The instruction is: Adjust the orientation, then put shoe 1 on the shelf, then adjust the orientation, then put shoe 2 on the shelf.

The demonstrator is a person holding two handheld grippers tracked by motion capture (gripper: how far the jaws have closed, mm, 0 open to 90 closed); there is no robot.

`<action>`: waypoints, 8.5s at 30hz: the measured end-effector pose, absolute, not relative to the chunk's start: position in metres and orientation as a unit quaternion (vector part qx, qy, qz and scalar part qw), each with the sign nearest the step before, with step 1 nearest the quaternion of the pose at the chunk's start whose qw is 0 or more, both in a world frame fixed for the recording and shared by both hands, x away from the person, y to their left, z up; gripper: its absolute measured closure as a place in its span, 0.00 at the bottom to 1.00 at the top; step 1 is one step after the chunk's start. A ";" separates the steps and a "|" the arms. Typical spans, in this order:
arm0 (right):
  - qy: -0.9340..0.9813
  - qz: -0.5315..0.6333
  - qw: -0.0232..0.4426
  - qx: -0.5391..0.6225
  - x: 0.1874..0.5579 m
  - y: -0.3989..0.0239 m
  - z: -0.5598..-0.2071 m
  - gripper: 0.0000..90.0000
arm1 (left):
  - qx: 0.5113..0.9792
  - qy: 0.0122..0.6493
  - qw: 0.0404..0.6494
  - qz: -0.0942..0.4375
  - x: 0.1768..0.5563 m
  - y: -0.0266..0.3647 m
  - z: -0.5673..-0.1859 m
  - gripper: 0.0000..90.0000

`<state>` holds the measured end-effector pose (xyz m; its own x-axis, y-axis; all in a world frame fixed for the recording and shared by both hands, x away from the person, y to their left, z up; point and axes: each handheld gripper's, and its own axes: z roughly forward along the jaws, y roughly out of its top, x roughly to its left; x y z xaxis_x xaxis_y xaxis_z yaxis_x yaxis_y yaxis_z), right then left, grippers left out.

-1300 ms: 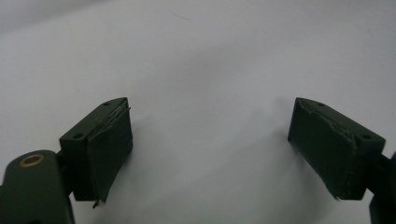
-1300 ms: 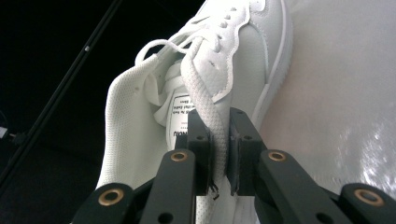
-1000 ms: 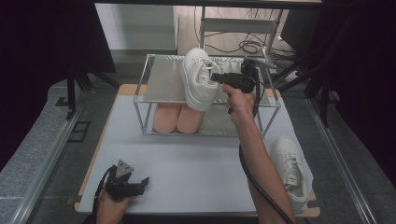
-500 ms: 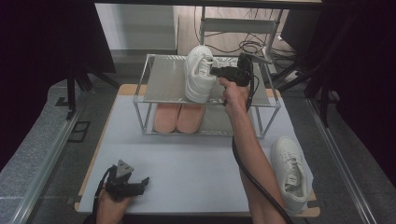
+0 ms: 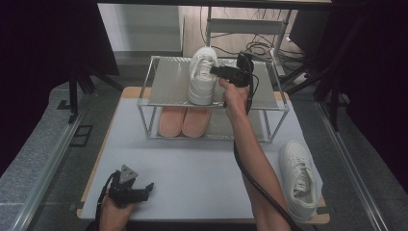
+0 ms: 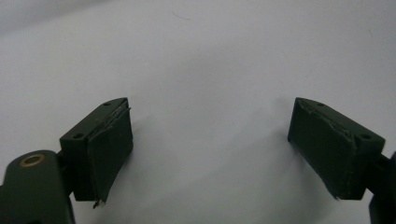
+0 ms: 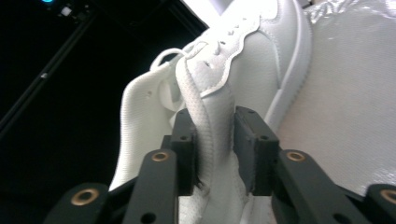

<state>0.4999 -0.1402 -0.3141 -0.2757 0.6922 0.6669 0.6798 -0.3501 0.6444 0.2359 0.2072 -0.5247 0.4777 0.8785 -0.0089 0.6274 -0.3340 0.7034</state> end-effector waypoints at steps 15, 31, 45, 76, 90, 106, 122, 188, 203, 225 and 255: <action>0.601 0.583 -0.021 0.546 0.486 -0.157 -0.310 0.54 | 0.794 0.474 0.329 0.191 0.236 0.207 -0.525 0.16; 0.662 0.567 0.051 0.487 0.453 -0.179 -0.306 0.39 | 0.794 0.474 0.328 0.192 0.236 0.207 -0.525 0.16; 0.760 0.480 0.177 0.402 0.413 -0.173 -0.314 0.17 | 0.794 0.474 0.329 0.192 0.236 0.207 -0.525 0.16; 0.810 0.429 0.167 0.362 0.335 -0.213 -0.359 0.13 | 0.793 0.475 0.329 0.192 0.236 0.207 -0.525 0.16; 0.820 0.409 0.154 0.370 0.305 -0.234 -0.383 0.12 | 0.793 0.475 0.329 0.193 0.235 0.206 -0.525 0.16; 0.811 0.395 0.147 0.406 0.283 -0.255 -0.396 0.13 | 0.793 0.475 0.329 0.193 0.235 0.207 -0.525 0.16; 0.801 0.385 0.153 0.432 0.263 -0.284 -0.400 0.11 | 0.792 0.476 0.330 0.193 0.235 0.206 -0.525 0.16; 0.811 0.262 0.143 0.503 0.235 -0.356 -0.433 1.00 | 0.793 0.475 0.328 0.192 0.235 0.207 -0.525 0.16; 0.828 0.275 0.130 0.470 0.243 -0.332 -0.437 1.00 | 0.793 0.476 0.328 0.192 0.235 0.207 -0.525 0.16; 0.864 0.292 0.080 0.403 0.255 -0.264 -0.442 1.00 | 0.793 0.476 0.328 0.192 0.235 0.207 -0.525 0.16; 0.898 0.295 0.054 0.322 0.296 -0.134 -0.445 1.00 | 0.794 0.474 0.328 0.192 0.235 0.207 -0.525 0.16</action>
<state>0.2959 -0.1345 -0.4451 -0.7870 0.6100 0.0925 0.5457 0.6183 0.5656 0.2355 0.2069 -0.5246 0.4758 0.8795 -0.0054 0.6274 -0.3351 0.7029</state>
